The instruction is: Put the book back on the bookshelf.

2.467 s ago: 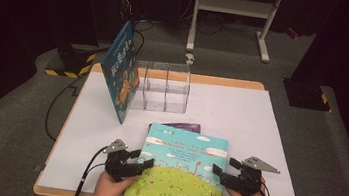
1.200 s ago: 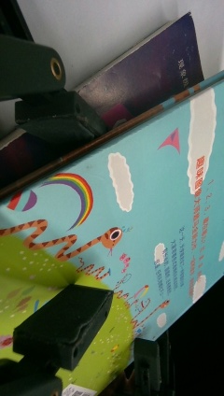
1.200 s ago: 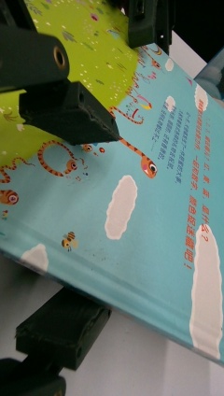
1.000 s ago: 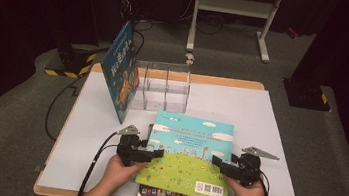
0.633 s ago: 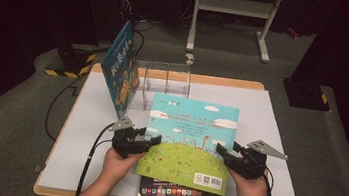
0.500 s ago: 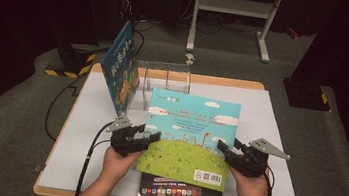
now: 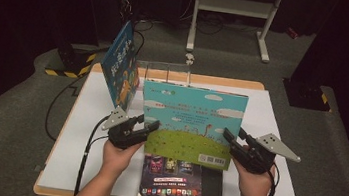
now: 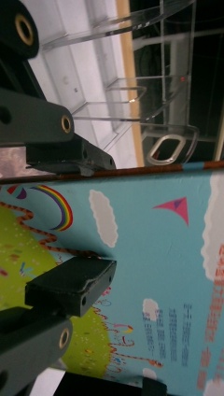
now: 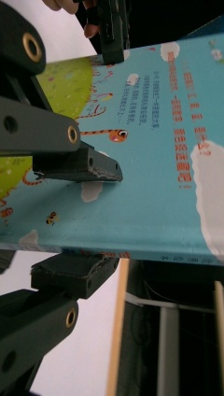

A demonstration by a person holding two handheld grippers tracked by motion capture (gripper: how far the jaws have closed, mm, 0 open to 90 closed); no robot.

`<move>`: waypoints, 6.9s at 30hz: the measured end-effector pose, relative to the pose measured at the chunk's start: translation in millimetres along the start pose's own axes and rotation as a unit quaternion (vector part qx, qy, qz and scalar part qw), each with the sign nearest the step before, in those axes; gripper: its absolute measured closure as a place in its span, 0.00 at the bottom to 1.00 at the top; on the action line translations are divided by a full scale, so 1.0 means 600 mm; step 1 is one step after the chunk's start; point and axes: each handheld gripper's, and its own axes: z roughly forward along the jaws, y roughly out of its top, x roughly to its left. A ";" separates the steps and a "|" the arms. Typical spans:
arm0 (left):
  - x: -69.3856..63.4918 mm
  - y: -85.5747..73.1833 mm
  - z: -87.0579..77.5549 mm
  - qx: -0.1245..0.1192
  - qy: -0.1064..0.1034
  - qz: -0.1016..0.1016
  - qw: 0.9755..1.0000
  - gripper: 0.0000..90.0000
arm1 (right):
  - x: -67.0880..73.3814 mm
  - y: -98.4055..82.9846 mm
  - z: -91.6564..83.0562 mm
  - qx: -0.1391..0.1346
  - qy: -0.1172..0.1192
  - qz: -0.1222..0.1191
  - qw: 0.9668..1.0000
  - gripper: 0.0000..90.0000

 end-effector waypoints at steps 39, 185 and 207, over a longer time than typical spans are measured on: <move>0.022 -0.063 -0.103 -0.013 0.043 0.065 0.997 0.50 | 0.030 -0.021 -0.024 0.000 0.107 -0.064 0.992 0.49; -0.059 0.070 -0.171 0.012 -0.010 0.052 0.999 0.54 | 0.067 -0.120 0.031 0.025 0.064 -0.078 0.995 0.70; 0.027 0.038 -0.274 -0.023 0.123 0.048 0.991 0.89 | 0.068 -0.124 0.040 0.038 0.070 -0.074 0.994 0.71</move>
